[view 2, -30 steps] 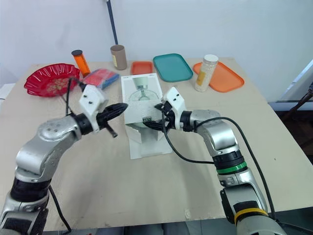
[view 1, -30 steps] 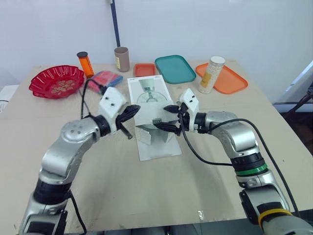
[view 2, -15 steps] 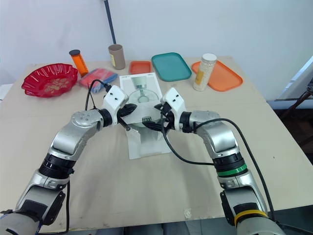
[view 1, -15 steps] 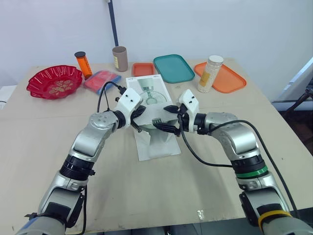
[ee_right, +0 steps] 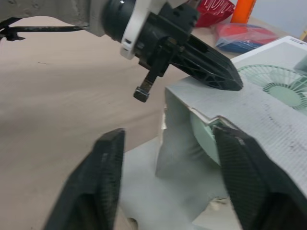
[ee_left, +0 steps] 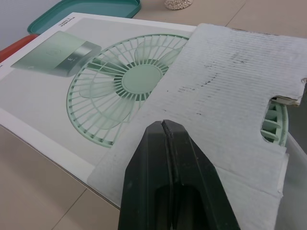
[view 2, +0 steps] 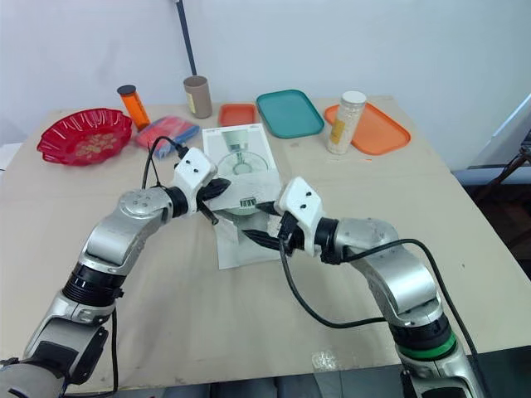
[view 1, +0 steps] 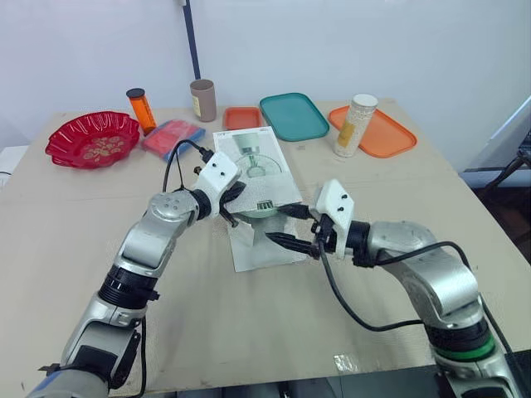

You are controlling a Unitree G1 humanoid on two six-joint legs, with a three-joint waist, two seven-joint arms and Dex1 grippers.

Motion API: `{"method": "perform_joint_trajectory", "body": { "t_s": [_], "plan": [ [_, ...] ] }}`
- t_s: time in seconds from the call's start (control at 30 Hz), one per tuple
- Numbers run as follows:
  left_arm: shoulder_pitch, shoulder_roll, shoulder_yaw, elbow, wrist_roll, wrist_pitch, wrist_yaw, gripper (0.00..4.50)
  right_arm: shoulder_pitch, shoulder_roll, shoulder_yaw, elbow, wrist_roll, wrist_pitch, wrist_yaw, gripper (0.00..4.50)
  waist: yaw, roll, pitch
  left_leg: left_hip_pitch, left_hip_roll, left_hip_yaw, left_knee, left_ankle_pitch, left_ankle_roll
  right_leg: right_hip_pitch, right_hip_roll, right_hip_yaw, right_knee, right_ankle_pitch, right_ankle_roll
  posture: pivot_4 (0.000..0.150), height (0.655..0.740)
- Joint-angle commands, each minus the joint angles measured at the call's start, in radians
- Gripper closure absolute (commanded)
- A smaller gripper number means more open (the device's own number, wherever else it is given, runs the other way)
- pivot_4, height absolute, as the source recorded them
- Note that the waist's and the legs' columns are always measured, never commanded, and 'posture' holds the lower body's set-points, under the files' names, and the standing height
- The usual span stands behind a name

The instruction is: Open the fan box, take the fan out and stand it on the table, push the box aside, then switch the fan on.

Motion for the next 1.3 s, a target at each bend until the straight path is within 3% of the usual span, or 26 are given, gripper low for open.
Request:
{"method": "perform_joint_trajectory", "body": {
  "t_s": [0.03, 0.13, 0.17, 0.6, 1.3],
  "plan": [
    [0.008, 0.011, -0.001, -0.023, 0.004, 0.013, -0.013, 4.50, 0.027, 0.050, 0.015, -0.036, -0.009, 0.002, -0.081, 3.25, 0.000, 0.000, 0.000, 0.000, 0.000, 0.000, 0.000, 0.000, 0.000, 0.000, 0.000, 0.000, 0.000, 0.000, 0.000, 0.150, 0.7400],
    [0.006, 0.013, 0.005, -0.024, 0.003, 0.013, -0.013, 4.50, 0.062, 0.091, 0.030, -0.015, -0.023, 0.001, -0.139, 4.36, 0.000, 0.000, 0.000, 0.000, 0.000, 0.000, 0.000, 0.000, 0.000, 0.000, 0.000, 0.000, 0.000, 0.000, 0.000, 0.150, 0.7400],
    [0.006, 0.013, 0.006, -0.024, 0.003, 0.014, -0.013, 4.50, 0.070, 0.094, 0.040, -0.016, -0.027, 0.002, -0.143, 4.44, 0.000, 0.000, 0.000, 0.000, 0.000, 0.000, 0.000, 0.000, 0.000, 0.000, 0.000, 0.000, 0.000, 0.000, 0.000, 0.150, 0.7400],
    [0.019, 0.012, 0.016, -0.032, -0.002, 0.020, -0.013, 4.50, 0.050, 0.204, 0.085, 0.047, -0.098, 0.101, -0.324, 4.44, 0.000, 0.000, -0.001, 0.000, 0.000, 0.000, 0.000, 0.000, -0.001, 0.000, 0.000, 0.000, 0.000, 0.000, 0.000, 0.150, 0.7400],
    [0.031, 0.004, 0.015, -0.034, 0.002, 0.010, -0.014, 4.50, 0.118, 0.180, -0.061, -0.033, -0.095, 0.228, -0.425, 4.44, 0.000, 0.000, -0.001, 0.000, 0.000, 0.000, 0.000, 0.000, 0.000, 0.000, 0.000, 0.000, 0.000, 0.000, 0.000, 0.150, 0.7400]
  ]
}}
